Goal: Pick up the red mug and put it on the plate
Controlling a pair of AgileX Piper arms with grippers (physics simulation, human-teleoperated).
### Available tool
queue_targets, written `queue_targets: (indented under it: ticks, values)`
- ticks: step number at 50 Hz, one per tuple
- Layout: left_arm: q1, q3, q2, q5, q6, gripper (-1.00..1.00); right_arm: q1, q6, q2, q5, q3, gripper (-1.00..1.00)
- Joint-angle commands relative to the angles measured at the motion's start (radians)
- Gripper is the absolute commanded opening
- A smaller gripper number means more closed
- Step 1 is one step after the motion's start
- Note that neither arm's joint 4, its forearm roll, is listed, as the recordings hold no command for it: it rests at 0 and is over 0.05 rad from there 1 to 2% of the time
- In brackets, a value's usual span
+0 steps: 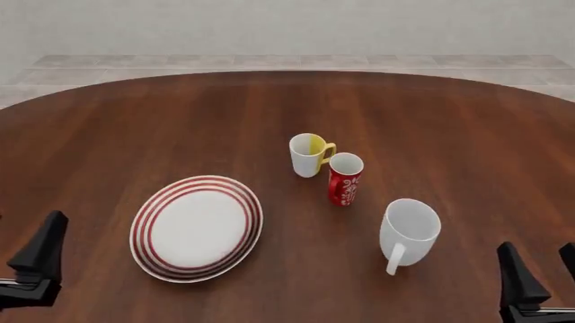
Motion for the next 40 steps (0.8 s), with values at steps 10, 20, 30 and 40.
queue_targets:
  ticks: [10,20,30,40]
  values:
    - [-0.171,-0.227,0.355,-0.049,0.083,1.0,-0.01,0.009,-0.002,-0.006,0.003,1.0]
    - [-0.417,-0.371,0.515,-0.045,0.117,1.0,-0.01,0.004,-0.003,-0.007,0.003,1.0]
    - [-0.437,-0.468,0.636,-0.057,0.148,1.0,-0.016,0.004,-0.006,-0.006,0.002,1.0]
    - [-0.491,-0.538,0.782,-0.105,0.173,1.0,-0.015,0.007,-0.005,-0.011,0.008,1.0]
